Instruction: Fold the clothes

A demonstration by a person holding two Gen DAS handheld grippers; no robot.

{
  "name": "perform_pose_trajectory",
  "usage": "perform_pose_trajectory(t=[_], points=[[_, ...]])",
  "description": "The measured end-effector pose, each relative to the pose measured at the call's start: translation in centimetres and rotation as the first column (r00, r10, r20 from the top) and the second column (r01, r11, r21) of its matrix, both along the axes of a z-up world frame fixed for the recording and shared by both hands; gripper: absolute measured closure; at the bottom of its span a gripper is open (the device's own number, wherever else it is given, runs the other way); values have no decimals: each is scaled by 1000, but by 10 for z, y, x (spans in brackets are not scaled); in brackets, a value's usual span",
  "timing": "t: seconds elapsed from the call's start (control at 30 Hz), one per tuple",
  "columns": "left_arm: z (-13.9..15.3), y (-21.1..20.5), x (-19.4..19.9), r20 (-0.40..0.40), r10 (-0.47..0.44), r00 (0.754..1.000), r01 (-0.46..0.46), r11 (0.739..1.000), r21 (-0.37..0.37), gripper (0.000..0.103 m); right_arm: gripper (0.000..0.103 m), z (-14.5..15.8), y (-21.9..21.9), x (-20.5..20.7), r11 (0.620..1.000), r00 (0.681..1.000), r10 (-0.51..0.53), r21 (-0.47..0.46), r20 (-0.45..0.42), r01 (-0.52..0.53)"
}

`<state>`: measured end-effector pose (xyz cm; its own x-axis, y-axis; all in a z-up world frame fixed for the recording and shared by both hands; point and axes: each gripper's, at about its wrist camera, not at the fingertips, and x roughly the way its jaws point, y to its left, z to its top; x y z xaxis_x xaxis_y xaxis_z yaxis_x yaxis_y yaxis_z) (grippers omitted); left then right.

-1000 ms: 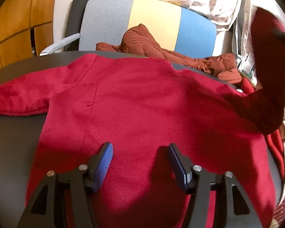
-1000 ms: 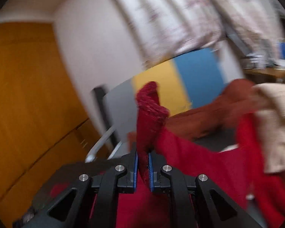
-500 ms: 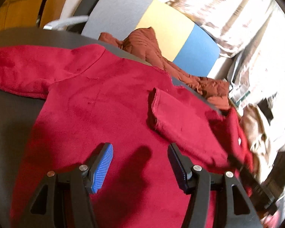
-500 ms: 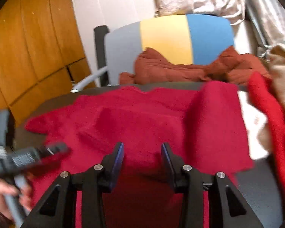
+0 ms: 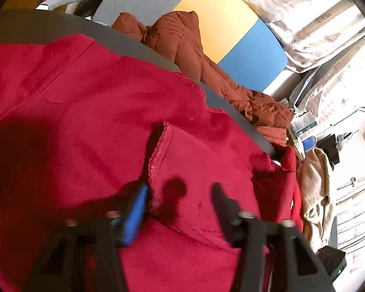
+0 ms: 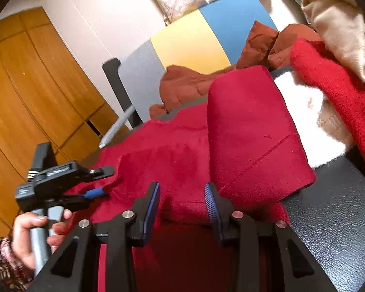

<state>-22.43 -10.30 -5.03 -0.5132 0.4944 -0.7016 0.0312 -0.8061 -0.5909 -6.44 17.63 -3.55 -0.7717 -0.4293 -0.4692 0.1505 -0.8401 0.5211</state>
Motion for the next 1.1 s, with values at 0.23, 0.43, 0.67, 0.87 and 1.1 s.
perform_pose_trajectory(t=[0.23, 0.43, 0.67, 0.87, 1.1], points=[[43, -22, -2, -184, 57, 981, -47, 997, 60, 96, 56, 8, 9, 13, 997, 996, 18, -68, -92, -24], [38, -52, -2, -228, 123, 966, -131, 991, -17, 96, 56, 6, 4, 8, 997, 998, 39, -64, -58, -42], [-28, -76, 7, -145, 190, 971, -182, 981, 66, 96, 56, -1, 4, -4, 999, 999, 30, -44, 43, -28], [-38, -83, 6, -138, 195, 971, -178, 976, 129, 96, 56, -5, 13, -27, 995, 988, -9, -93, 152, 24], [-37, -80, 10, -144, 178, 973, -163, 980, 111, 96, 88, 10, 51, -55, 969, 961, -231, -55, 152, 241]])
